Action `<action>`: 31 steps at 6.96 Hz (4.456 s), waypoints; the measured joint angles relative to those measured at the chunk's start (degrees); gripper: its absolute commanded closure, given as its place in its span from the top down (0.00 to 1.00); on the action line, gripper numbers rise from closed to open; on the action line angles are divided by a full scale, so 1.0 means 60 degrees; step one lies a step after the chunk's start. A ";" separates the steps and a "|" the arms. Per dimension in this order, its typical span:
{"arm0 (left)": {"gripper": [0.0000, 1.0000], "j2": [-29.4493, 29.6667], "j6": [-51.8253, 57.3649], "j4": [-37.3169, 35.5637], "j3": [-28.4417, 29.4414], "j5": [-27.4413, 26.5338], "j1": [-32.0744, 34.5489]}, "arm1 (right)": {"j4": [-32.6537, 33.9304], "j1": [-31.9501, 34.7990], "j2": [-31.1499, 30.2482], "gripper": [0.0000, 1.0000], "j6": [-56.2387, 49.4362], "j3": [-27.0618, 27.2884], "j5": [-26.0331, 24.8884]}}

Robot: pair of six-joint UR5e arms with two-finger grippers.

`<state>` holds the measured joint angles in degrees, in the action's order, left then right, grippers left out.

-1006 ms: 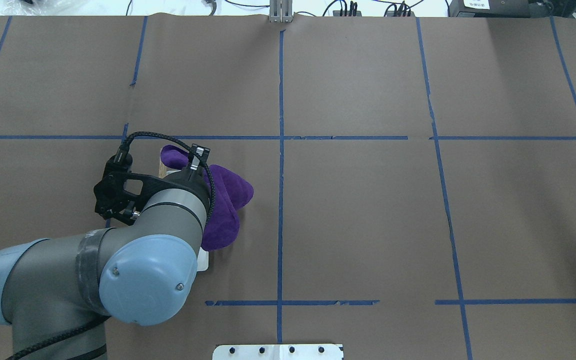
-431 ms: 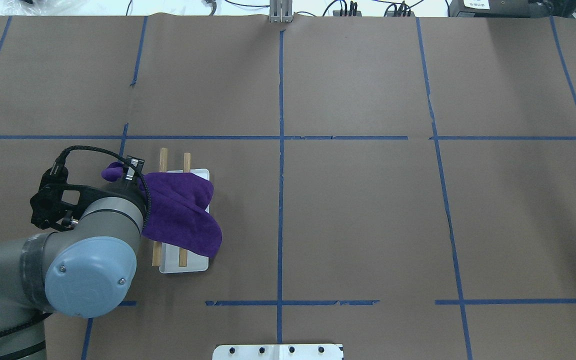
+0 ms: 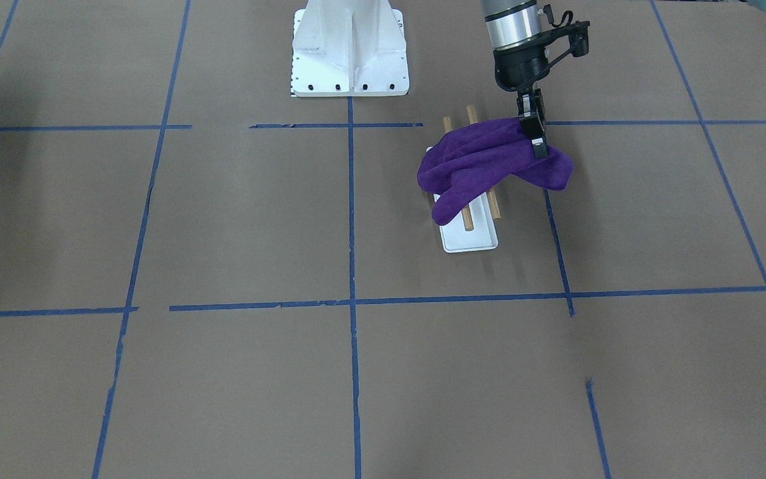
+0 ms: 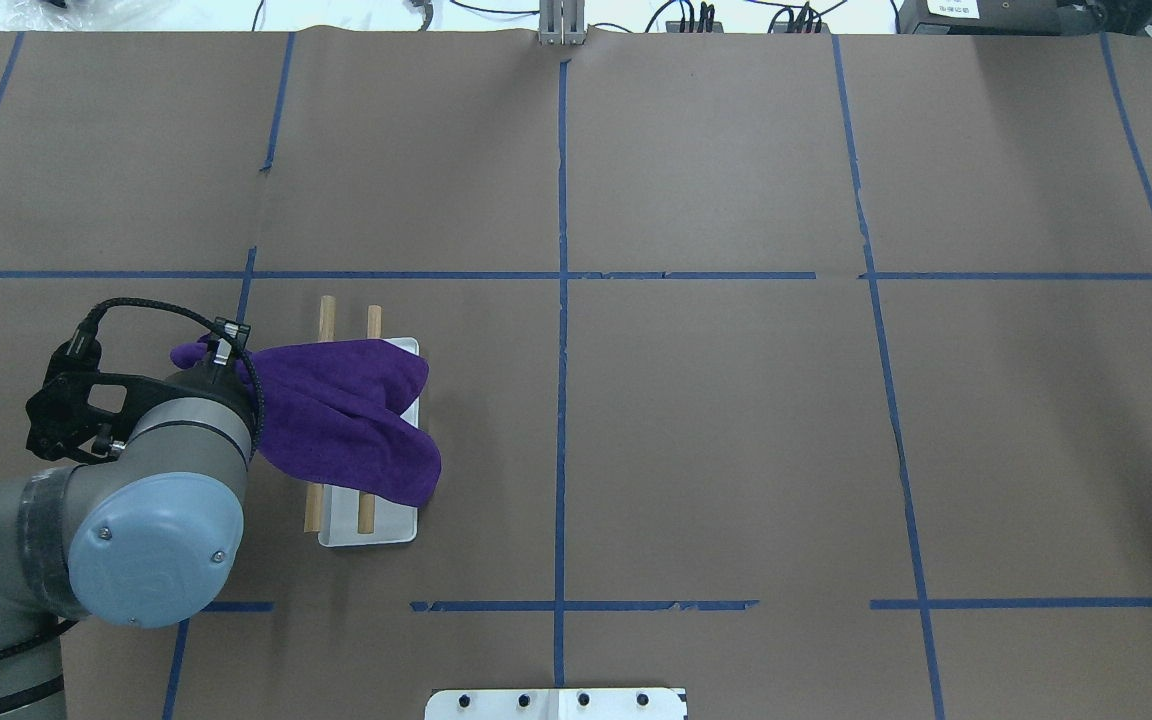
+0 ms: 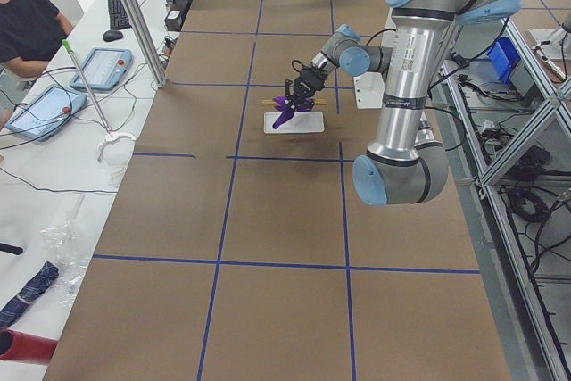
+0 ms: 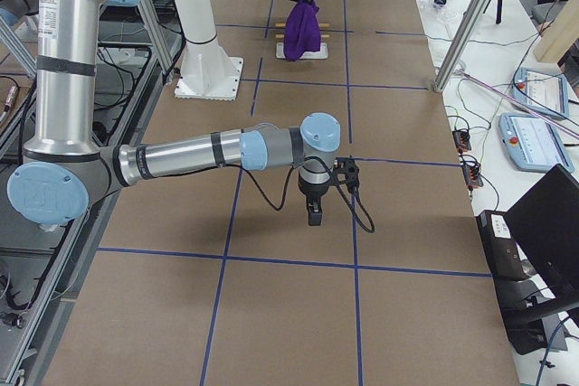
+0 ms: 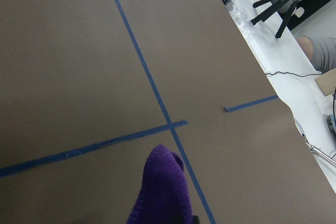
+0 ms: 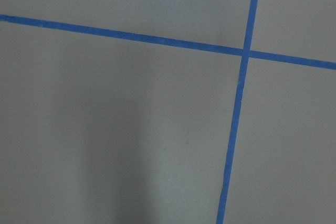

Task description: Hang towel on rack

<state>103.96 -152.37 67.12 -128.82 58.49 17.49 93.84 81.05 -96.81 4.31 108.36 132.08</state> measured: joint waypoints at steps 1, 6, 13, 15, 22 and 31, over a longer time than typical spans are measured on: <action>1.00 -0.0040 0.0122 -0.0003 0.0069 0.0078 -0.0011 | -0.0025 -0.0003 -0.0002 1.00 -0.0004 -0.0020 0.0002; 1.00 0.0214 0.3863 0.0107 0.0171 0.1863 0.0521 | -0.0444 0.0010 0.0005 1.00 0.0010 -0.0151 0.0026; 1.00 0.0660 1.3778 0.1611 0.1358 0.7878 0.5149 | -0.0743 0.0270 0.0021 1.00 0.0045 -0.0772 0.0056; 1.00 0.0575 1.6880 0.1664 0.1867 0.9396 0.6719 | -0.0734 0.0738 0.0051 1.00 -0.0083 -0.0995 0.0327; 1.00 -0.1171 2.5687 0.2232 0.4830 1.2111 1.1014 | -0.0596 0.1665 0.0001 1.00 -0.1454 -0.1394 0.1116; 1.00 -0.2179 2.6289 0.3298 0.5937 1.2620 1.1772 | -0.0626 0.1667 0.0003 1.00 -0.1445 -0.1392 0.1122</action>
<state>90.88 5.37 86.91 -93.20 134.21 88.11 90.09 91.05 -96.79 -4.36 100.01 138.81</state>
